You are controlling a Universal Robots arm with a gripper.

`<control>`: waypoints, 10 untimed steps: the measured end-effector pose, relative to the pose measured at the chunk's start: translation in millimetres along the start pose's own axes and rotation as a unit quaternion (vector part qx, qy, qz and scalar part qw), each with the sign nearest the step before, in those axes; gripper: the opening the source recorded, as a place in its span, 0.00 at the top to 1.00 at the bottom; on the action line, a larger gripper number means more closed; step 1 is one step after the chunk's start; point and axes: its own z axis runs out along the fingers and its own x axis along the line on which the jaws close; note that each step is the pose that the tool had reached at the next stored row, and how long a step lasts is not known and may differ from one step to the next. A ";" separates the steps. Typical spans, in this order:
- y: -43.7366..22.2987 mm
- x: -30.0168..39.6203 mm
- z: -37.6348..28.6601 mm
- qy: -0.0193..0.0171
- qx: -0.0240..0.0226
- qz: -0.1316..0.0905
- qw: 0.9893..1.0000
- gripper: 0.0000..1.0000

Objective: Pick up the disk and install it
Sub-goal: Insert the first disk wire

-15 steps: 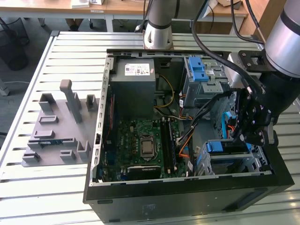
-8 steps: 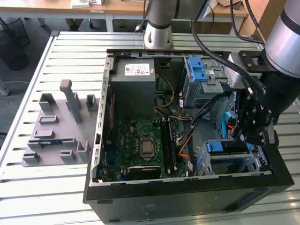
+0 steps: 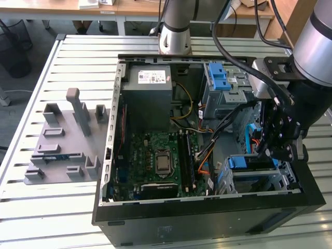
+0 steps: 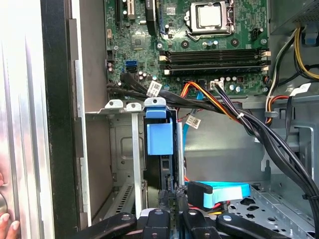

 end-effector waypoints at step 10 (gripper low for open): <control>0.0 0.9 1.1 0.000 0.000 0.000 1.000 0.84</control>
